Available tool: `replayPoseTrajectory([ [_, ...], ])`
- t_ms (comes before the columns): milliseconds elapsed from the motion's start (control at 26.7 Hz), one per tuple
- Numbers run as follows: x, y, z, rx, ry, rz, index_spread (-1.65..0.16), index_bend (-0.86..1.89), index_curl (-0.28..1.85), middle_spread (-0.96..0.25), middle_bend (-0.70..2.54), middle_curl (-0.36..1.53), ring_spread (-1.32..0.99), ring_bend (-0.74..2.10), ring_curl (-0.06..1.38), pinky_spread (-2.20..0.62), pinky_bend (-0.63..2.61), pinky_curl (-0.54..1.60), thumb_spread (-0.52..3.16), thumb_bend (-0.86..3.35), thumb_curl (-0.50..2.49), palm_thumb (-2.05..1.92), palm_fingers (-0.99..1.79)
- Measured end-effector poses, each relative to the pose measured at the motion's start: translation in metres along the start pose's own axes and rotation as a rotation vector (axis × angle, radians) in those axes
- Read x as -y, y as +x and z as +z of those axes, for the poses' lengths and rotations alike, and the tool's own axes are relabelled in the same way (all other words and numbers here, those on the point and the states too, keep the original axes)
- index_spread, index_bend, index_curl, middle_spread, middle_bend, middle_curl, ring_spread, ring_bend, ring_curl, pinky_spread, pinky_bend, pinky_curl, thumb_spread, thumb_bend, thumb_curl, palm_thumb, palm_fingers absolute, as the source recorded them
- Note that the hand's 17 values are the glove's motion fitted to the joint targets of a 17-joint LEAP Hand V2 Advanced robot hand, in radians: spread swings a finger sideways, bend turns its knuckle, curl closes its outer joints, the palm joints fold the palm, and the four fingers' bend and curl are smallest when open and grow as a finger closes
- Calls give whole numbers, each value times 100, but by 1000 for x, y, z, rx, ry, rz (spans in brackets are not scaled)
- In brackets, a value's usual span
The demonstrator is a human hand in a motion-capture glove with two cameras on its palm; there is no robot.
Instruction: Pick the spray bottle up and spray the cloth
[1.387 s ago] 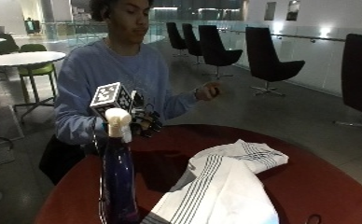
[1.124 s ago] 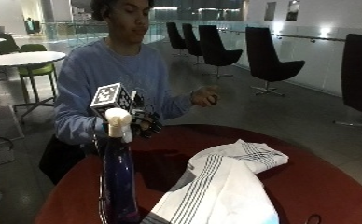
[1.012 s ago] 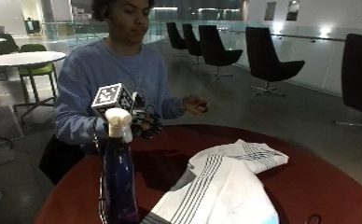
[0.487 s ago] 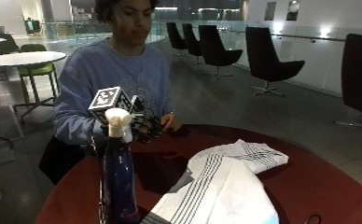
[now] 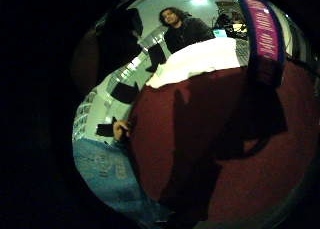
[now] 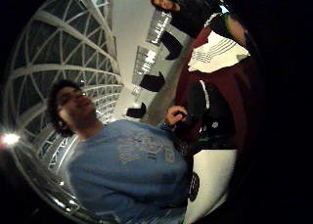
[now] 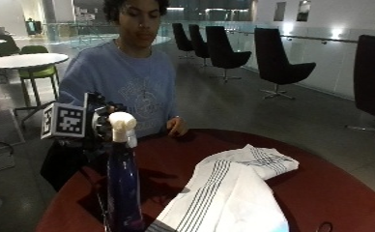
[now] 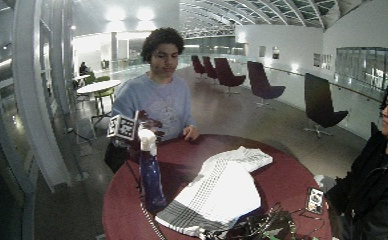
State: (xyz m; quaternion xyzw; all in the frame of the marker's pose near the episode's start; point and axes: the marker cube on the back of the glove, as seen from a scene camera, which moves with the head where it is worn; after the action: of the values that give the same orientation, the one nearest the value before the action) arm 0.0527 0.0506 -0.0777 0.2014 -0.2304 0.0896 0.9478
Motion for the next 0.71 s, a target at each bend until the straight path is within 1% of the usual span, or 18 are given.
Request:
replayPoseTrajectory([
  [150, -8, 6, -19, 168, 134, 65, -33, 13, 30, -3, 29, 34, 4, 32, 30, 24, 19, 27, 120, 29, 36, 72, 71],
  [225, -7, 11, -26, 200, 163, 77, -33, 12, 30, -2, 28, 35, 4, 34, 31, 24, 19, 27, 120, 28, 36, 71, 72],
  [375, 3, 23, -37, 167, 185, 101, -32, 13, 30, -2, 28, 36, 5, 35, 32, 24, 19, 28, 120, 25, 37, 71, 72],
  [562, 22, 55, -54, 95, 196, 137, -32, 12, 29, -2, 27, 37, 5, 34, 33, 24, 20, 30, 118, 20, 37, 69, 69],
  [712, 45, 81, -61, 35, 291, 226, -33, 10, 28, -2, 25, 37, 5, 32, 33, 24, 25, 32, 115, 15, 37, 69, 62],
])
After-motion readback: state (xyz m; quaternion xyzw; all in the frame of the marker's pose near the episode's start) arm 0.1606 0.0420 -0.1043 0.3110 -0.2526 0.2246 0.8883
